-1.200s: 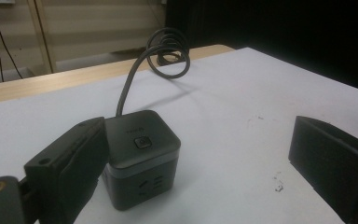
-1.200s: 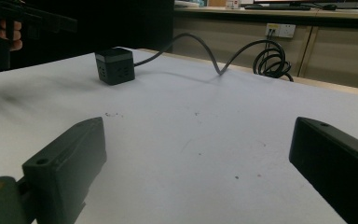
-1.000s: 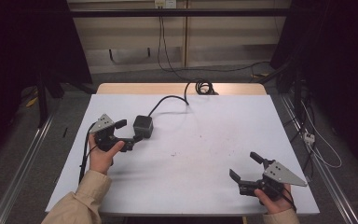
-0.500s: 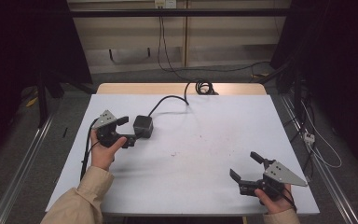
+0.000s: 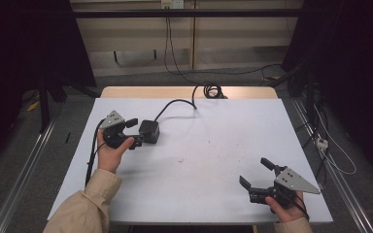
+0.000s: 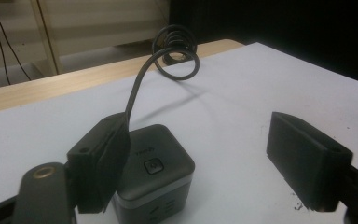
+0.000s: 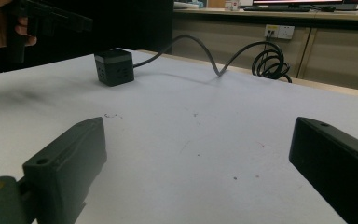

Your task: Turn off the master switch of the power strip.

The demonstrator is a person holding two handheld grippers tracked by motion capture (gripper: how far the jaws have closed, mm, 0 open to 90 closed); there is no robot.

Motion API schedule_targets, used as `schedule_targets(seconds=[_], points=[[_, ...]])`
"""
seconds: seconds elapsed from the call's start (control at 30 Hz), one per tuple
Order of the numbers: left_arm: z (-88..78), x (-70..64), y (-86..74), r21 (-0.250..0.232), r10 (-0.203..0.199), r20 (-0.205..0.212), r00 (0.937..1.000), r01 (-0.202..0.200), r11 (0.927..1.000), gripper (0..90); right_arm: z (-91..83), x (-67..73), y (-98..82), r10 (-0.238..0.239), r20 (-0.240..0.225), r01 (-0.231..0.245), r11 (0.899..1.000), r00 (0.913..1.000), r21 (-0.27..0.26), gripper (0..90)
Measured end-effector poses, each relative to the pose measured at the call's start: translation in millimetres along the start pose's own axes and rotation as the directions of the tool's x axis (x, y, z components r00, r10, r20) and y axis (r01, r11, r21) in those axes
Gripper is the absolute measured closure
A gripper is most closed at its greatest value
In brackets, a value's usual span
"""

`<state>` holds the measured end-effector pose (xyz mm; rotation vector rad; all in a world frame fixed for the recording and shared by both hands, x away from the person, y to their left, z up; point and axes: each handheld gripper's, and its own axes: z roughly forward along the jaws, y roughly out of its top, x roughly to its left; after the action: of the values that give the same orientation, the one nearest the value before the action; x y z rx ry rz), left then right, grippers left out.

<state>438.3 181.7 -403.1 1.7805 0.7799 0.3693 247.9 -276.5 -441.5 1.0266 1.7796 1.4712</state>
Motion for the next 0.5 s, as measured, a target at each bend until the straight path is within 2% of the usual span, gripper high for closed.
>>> schedule_targets(seconds=[0.1,0.17,0.23,0.3,0.5], points=[[1.4,1.4,-0.9,0.004,0.005,-0.006,1.0000,-0.005,1.0000,27.7,-0.1,0.0,-0.1,0.000,0.001,0.000,1.000,1.0000,0.002,3.7],[1.7,2.0,-1.4,0.006,0.010,-0.015,0.9998,-0.010,0.9999,34.9,-0.1,-0.1,-0.1,-0.002,0.001,0.002,1.000,1.0000,0.001,3.7],[2.1,3.0,-1.6,-0.002,0.003,-0.023,0.9997,-0.003,1.0000,37.1,-0.1,-0.2,0.0,-0.002,0.002,0.002,1.000,1.0000,0.001,3.7],[2.1,4.6,-1.5,-0.008,0.005,-0.026,0.9996,-0.006,1.0000,44.8,0.0,-0.3,0.0,-0.002,0.001,0.002,1.000,1.0000,0.000,3.7],[3.3,8.8,-3.1,0.000,-0.003,-0.035,0.9994,0.003,1.0000,55.3,0.1,-0.4,0.0,0.000,0.002,0.000,1.000,1.0000,0.000,3.7]])
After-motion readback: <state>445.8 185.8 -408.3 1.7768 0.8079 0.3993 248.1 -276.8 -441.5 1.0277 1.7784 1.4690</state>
